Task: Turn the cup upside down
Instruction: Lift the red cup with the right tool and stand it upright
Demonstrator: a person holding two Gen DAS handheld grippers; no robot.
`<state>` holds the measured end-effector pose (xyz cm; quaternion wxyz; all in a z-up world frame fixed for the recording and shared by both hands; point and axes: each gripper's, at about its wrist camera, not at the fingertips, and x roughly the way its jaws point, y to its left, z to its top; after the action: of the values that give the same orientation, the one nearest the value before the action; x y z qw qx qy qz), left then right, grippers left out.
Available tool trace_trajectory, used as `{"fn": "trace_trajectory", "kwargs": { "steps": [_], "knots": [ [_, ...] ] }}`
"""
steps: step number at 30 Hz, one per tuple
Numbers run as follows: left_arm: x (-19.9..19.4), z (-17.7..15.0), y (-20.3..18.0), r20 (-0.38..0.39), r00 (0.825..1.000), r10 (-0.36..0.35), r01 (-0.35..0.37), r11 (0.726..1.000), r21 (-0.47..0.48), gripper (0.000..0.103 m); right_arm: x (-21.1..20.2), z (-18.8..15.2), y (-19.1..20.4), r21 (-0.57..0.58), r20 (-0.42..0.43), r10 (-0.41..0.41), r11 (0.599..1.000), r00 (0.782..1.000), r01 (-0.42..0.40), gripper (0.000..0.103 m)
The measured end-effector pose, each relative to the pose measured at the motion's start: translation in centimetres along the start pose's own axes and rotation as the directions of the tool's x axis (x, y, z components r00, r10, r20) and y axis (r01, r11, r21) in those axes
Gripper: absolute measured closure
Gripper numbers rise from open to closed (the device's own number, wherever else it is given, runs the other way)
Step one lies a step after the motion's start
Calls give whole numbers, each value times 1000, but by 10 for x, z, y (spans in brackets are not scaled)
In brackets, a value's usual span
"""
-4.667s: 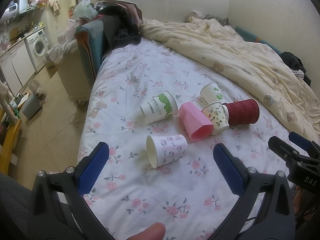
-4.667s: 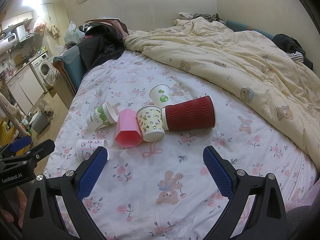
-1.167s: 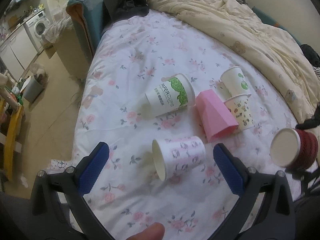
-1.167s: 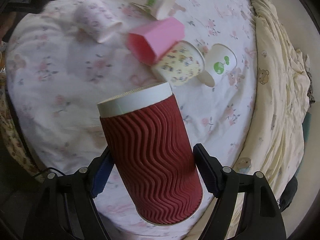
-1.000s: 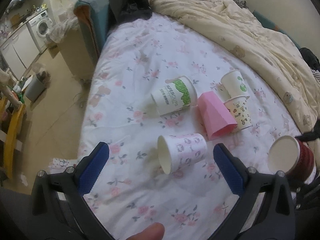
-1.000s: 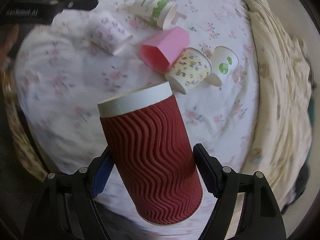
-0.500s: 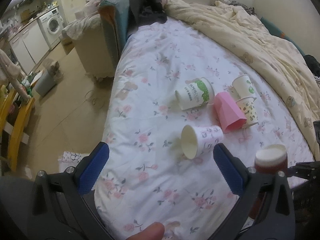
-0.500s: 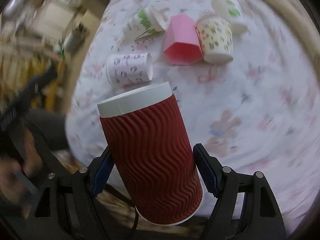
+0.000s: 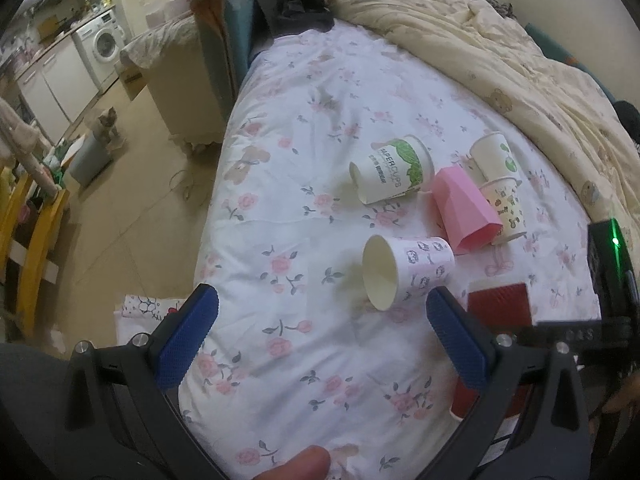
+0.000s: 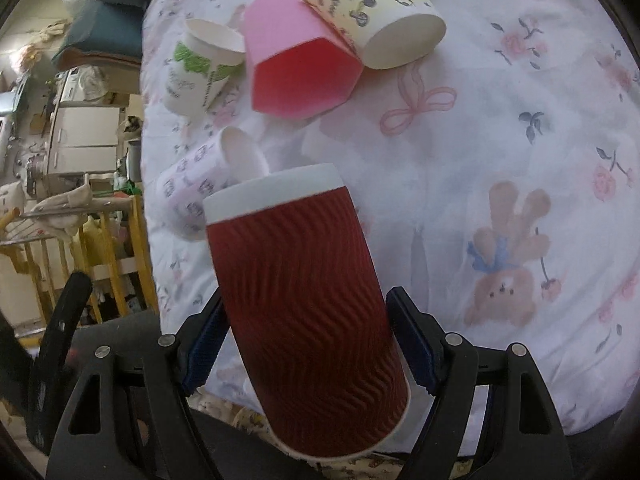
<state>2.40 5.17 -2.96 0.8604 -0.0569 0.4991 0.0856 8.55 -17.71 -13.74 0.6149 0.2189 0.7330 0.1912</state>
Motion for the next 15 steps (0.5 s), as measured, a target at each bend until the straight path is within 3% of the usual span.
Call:
{"fn": "trace_trajectory", "kwargs": {
  "steps": [6,15],
  "knots": [
    [9,4,-5,-18,1000,-13,13,1000,-2,0,16,12,4,-41,-34,-77,996,996,75,24],
    [13,6,-9,-28,999,-41,41,999,-7,0,18,12,8,-116,-48,-119,987,992,113,23]
  ]
}}
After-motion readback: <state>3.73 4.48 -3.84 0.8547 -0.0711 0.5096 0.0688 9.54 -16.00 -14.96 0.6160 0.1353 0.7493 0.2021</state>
